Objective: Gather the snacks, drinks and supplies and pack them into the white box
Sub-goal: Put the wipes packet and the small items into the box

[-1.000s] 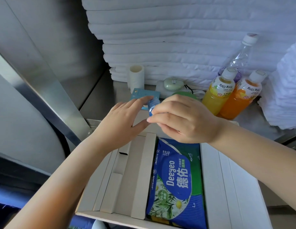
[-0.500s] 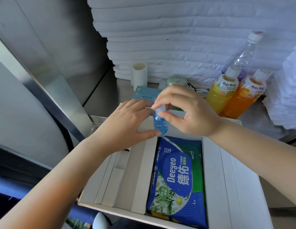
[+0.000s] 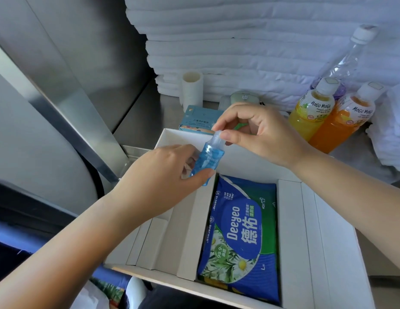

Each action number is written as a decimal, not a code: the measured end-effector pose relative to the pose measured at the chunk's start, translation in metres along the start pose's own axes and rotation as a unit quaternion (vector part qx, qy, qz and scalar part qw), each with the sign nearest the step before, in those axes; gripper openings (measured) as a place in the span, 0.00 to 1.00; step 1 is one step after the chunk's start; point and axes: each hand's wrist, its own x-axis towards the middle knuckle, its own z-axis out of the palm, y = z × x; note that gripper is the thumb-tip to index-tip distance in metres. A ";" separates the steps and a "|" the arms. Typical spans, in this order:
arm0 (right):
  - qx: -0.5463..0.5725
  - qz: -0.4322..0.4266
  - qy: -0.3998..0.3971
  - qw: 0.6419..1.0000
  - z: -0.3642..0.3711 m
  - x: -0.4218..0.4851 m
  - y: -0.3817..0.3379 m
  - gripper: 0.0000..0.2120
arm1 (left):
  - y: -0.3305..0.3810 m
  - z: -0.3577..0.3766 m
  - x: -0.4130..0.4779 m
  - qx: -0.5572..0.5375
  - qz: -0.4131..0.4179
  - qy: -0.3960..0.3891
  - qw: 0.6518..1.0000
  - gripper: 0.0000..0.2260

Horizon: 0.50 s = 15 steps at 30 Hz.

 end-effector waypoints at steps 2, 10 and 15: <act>-0.016 0.007 -0.009 1.000 0.001 0.001 -0.001 0.06 | 0.000 -0.002 -0.002 0.015 -0.021 -0.011 1.000 0.25; -0.107 0.046 -0.103 0.988 0.022 -0.001 -0.001 0.04 | -0.010 0.009 -0.019 0.128 0.021 -0.124 0.984 0.19; -0.182 0.058 -0.136 0.972 0.047 -0.002 0.006 0.03 | -0.012 0.015 -0.033 0.259 0.117 -0.200 0.938 0.29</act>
